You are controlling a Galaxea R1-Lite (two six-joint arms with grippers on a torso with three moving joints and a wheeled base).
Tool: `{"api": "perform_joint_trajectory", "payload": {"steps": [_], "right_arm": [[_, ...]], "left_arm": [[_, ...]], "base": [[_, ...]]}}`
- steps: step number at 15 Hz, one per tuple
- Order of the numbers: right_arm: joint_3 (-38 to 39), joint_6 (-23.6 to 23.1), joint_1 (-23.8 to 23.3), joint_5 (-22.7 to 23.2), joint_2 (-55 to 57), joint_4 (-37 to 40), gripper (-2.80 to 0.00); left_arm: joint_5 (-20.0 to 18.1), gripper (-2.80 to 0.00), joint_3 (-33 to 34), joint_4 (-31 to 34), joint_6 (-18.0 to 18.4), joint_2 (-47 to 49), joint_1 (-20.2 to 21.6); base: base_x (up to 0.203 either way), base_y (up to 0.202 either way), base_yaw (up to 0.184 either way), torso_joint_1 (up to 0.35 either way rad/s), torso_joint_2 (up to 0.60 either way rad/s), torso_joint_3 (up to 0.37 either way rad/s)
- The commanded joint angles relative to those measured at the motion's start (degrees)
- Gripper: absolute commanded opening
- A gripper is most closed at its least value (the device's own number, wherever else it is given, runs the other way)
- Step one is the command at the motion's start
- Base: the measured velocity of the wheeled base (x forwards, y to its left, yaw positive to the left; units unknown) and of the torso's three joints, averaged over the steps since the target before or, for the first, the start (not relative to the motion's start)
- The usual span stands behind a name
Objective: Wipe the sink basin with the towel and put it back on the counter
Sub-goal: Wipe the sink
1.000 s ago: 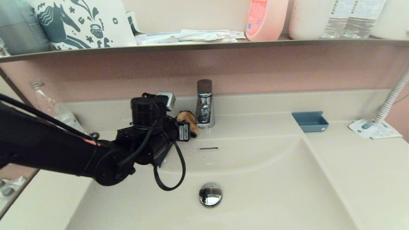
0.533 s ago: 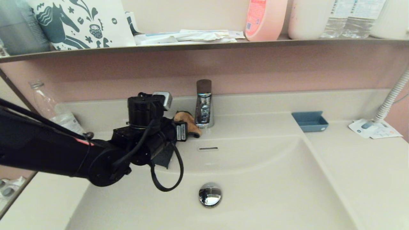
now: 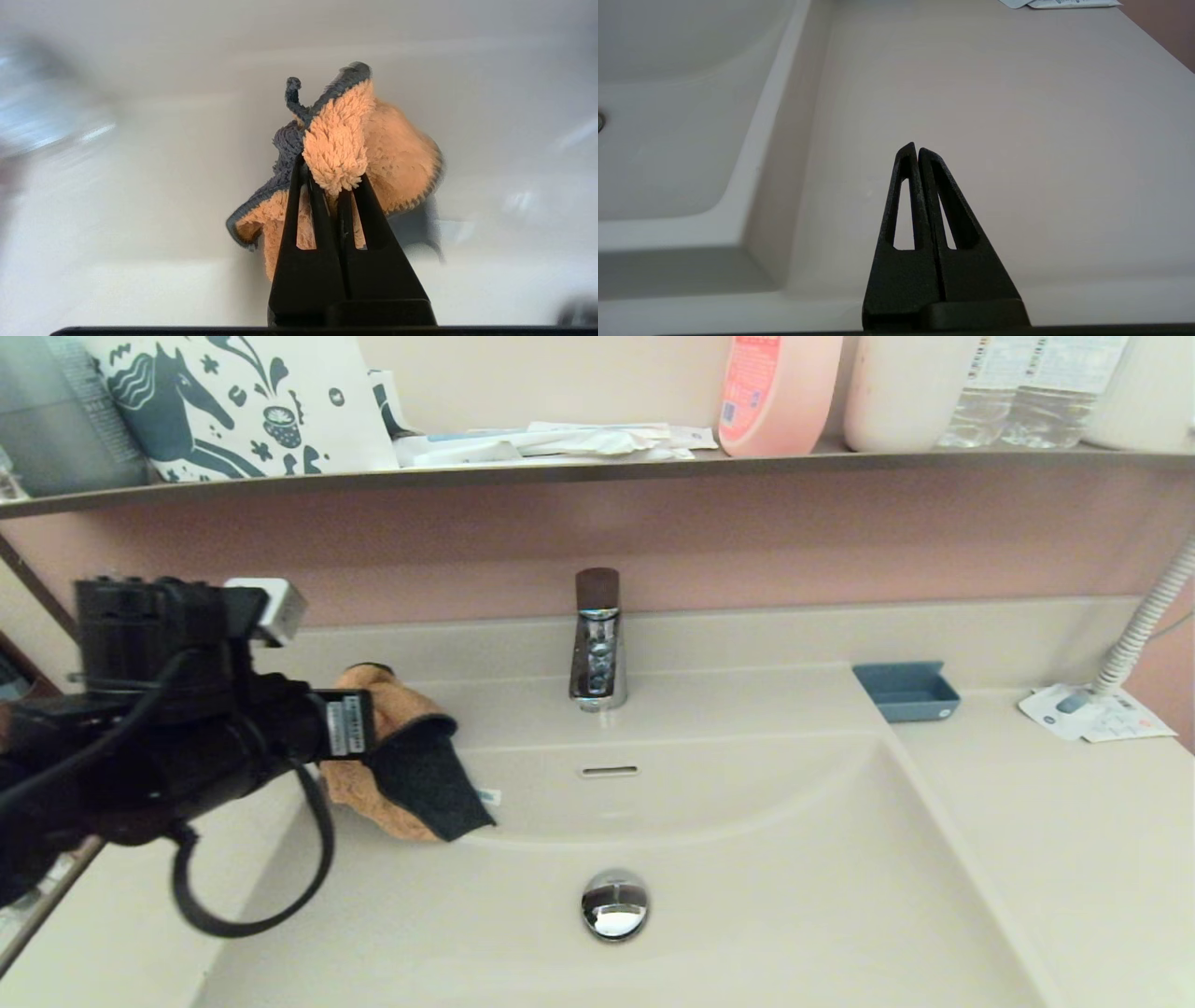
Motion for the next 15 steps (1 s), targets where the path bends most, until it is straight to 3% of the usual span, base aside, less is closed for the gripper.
{"api": "perform_joint_trajectory", "payload": {"steps": [1,2,6,9,12,15], "right_arm": [[0.00,-0.02,0.02,0.01,0.05,0.00,-2.80],[0.00,-0.02,0.02,0.01,0.05,0.00,-2.80],[0.00,-0.02,0.02,0.01,0.05,0.00,-2.80],[0.00,-0.02,0.02,0.01,0.05,0.00,-2.80],[0.00,-0.02,0.02,0.01,0.05,0.00,-2.80],[0.00,-0.02,0.02,0.02,0.05,0.00,-2.80]], "left_arm": [[-0.23,-2.80,-1.67,13.92,0.66,-11.94,2.93],[-0.63,-2.80,-5.39,22.16,1.21,-15.08,5.09],[-1.12,-2.80,-22.06,42.34,2.69,-19.01,13.87],[-1.37,-2.80,-29.99,51.69,4.37,-19.37,19.03],[-3.52,-2.80,-32.87,58.80,8.63,-19.42,25.20],[-8.42,-2.80,-27.05,60.30,8.85,-19.05,28.65]], "base": [[0.000,0.000,0.000,0.000,0.00,0.000],[0.000,0.000,0.000,0.000,0.00,0.000],[0.000,0.000,0.000,0.000,0.00,0.000],[0.000,0.000,0.000,0.000,0.00,0.000],[0.000,0.000,0.000,0.000,0.00,0.000],[0.000,0.000,0.000,0.000,0.00,0.000]]}}
